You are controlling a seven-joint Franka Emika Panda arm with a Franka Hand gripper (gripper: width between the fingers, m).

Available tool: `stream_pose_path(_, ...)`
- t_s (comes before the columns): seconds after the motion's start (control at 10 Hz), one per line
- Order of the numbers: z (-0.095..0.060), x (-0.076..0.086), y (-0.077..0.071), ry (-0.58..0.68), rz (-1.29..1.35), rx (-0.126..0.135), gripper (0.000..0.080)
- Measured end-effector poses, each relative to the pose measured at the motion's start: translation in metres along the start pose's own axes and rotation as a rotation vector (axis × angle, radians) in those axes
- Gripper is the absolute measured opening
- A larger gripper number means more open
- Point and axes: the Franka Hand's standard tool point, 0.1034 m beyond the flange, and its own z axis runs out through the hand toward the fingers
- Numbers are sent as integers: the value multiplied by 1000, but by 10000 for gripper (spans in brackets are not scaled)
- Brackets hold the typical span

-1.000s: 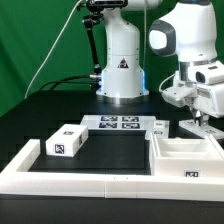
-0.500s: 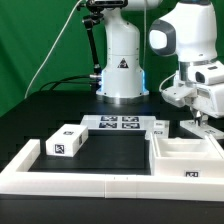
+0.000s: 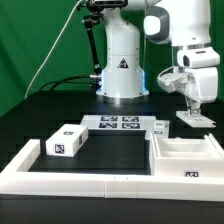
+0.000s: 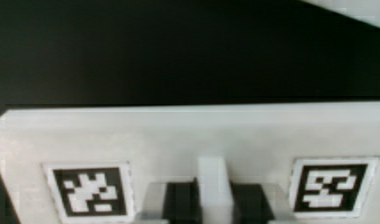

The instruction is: Assemble cabinet

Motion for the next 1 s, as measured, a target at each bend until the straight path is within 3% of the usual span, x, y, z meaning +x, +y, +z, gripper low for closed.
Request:
stream_pose_path(0.1,-2,-11,4,-3,17,-5,68)
stream_pose_path(0.4,0,-11,2,-1,33,-1,68)
stream_pose_path(0.6,1,-9,0,17,109,-32,68)
stream_pose_path(0.8,-5,-24,9,1,186,-40,68)
stream_pose_path(1.0,-4,-24,9,3,192,-40,68)
